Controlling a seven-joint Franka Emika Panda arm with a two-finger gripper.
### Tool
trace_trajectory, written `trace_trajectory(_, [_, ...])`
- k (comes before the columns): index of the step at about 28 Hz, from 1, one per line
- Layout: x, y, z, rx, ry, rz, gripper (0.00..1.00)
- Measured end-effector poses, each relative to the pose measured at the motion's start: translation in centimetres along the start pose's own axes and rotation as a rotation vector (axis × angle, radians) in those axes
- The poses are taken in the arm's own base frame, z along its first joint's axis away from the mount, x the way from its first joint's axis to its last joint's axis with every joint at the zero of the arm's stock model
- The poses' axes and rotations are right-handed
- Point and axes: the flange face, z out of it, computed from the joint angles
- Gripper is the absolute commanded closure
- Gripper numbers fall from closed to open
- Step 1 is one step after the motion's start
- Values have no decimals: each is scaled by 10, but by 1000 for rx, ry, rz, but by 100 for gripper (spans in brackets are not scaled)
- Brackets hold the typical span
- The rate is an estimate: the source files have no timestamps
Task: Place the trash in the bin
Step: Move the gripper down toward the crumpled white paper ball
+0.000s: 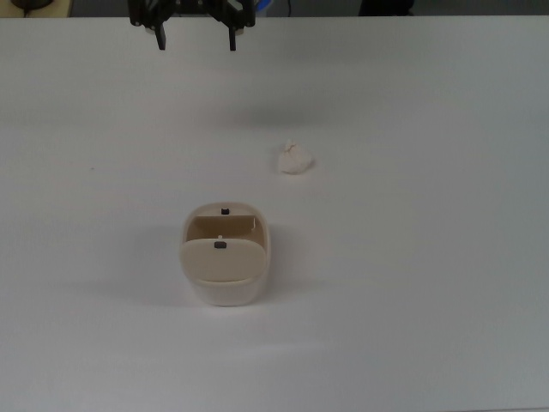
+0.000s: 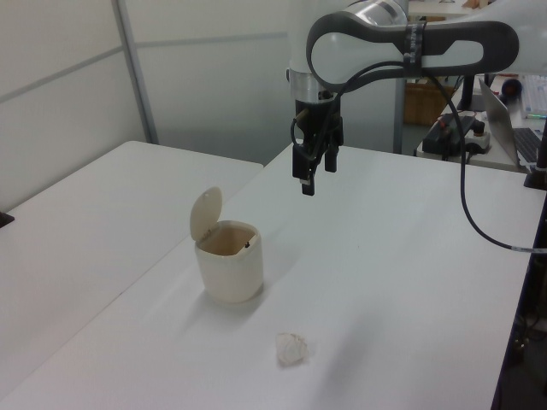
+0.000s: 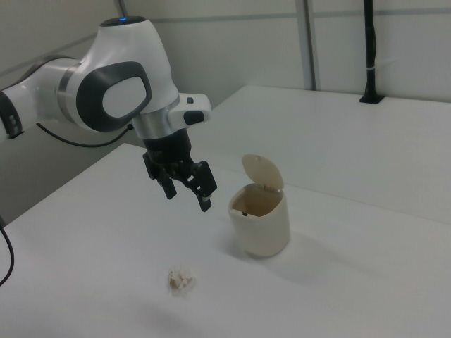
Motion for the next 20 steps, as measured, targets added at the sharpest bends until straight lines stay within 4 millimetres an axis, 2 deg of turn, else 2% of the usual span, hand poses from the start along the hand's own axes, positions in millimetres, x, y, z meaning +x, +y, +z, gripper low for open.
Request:
trace_trajectory(3, [0, -2, 3, 14, -5, -1, 0])
trace_trajectory(8, [10, -14, 22, 36, -15, -40, 0])
trace_trajectory(11, [14, -25, 40, 40, -43, -102, 0])
trace_trajectory(20, [24, -77, 111, 42, -51, -244, 0])
